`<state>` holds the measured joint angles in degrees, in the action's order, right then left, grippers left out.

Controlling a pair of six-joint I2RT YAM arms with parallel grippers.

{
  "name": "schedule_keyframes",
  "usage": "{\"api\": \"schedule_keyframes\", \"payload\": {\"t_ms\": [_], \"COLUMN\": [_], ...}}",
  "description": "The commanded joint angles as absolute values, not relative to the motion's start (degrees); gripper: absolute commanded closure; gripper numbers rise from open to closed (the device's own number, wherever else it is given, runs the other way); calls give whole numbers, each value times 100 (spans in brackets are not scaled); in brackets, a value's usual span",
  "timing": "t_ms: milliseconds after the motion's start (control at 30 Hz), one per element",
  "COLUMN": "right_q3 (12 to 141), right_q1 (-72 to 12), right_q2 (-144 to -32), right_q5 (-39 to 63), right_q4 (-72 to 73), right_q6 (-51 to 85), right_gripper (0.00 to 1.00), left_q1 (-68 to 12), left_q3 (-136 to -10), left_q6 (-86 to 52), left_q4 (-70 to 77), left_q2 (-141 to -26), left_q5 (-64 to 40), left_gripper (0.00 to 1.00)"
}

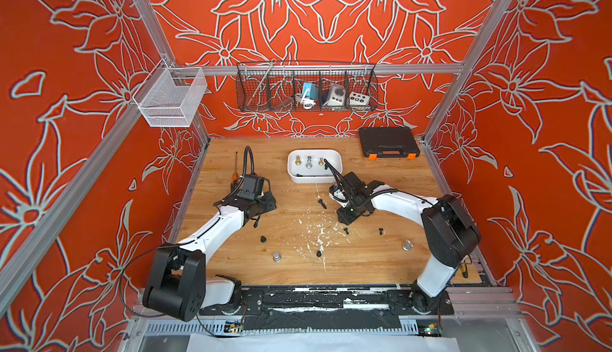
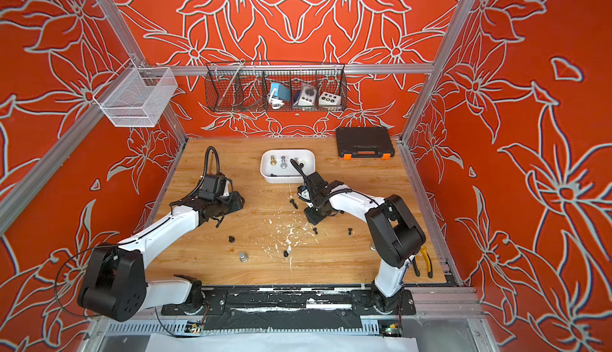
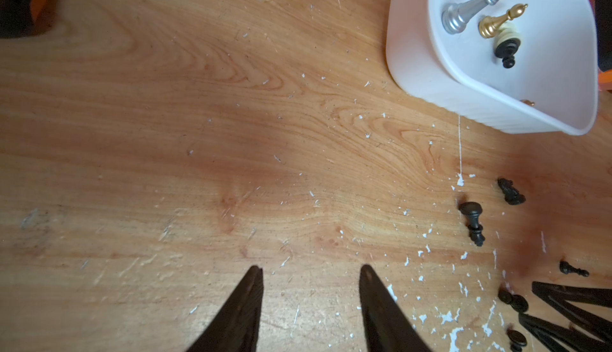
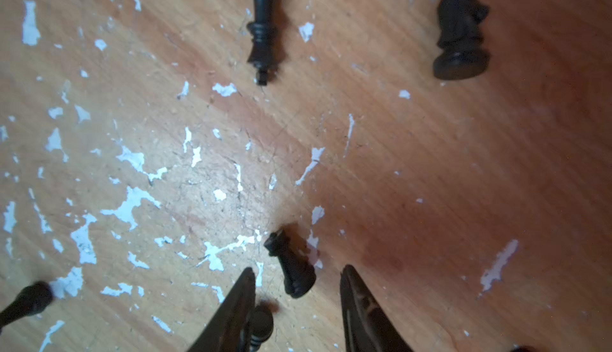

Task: Put the chess pieces into the storage box
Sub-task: Pick up the chess piece at the center of the board.

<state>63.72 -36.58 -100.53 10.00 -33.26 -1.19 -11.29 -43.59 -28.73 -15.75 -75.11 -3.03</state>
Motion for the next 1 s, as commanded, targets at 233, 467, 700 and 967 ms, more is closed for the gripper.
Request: {"api": "schedule_keyframes", "payload": {"t_ms": [233, 467, 700, 967], "right_q3": [6666, 6628, 6561, 6539], "right_q1": [-3980, -4060, -4131, -4140], "right_q2": [-10423, -10509, -10550, -10421], "right_q5": [293, -34, -136, -21], "right_q4": [-3690, -3683, -3614, -3531], "right_q6": [-570, -570, -553, -408], "right_gripper": [61, 67, 78, 84], "left_q1": [-1116, -1116, -1116, -1116], "left_q3": [-4277, -4227, -4152, -4025], "left_q6": [-2869, -2868, -2912, -2959], "left_q4": [-1416, -1329, -1263, -1134], "left_q2": [-7497, -7488, -7445, -7392], "left_q5": [-413, -439, -439, -475], "left_gripper": [52, 52, 52, 52]}}
